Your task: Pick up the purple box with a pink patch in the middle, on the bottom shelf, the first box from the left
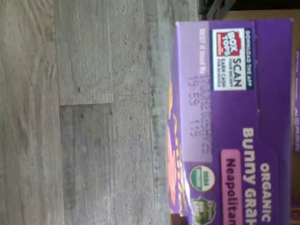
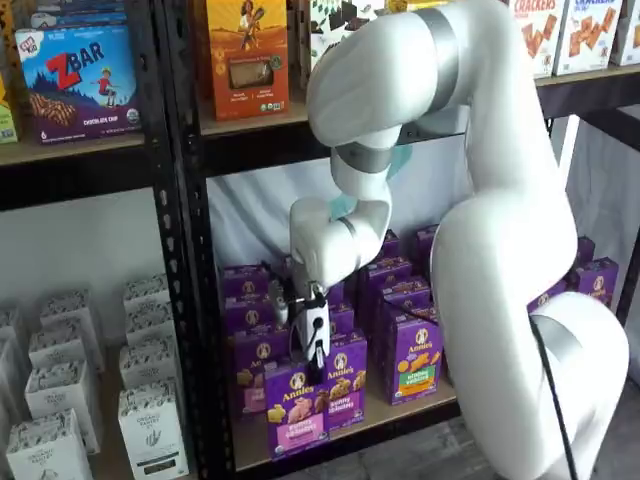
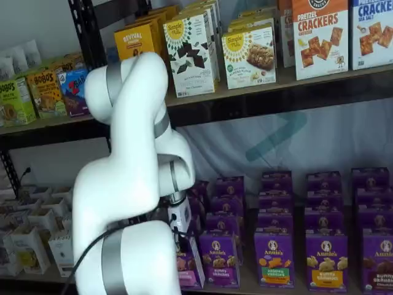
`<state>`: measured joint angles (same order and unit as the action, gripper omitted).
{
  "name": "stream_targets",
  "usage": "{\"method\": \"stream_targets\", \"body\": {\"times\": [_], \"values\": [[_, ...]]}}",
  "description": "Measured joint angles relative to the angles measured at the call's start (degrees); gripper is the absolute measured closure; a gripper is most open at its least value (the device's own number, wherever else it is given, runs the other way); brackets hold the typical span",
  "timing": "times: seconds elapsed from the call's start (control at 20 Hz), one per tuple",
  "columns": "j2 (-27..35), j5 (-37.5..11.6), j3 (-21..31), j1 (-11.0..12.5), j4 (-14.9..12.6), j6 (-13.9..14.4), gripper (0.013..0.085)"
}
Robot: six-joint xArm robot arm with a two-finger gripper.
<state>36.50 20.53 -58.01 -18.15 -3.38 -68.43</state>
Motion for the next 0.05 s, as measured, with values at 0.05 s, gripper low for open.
{"method": "stream_targets", "body": {"times": [0.05], "values": [[-0.31,-0.02,0.35,0.0,-0.14,0.14,0.069]]}}
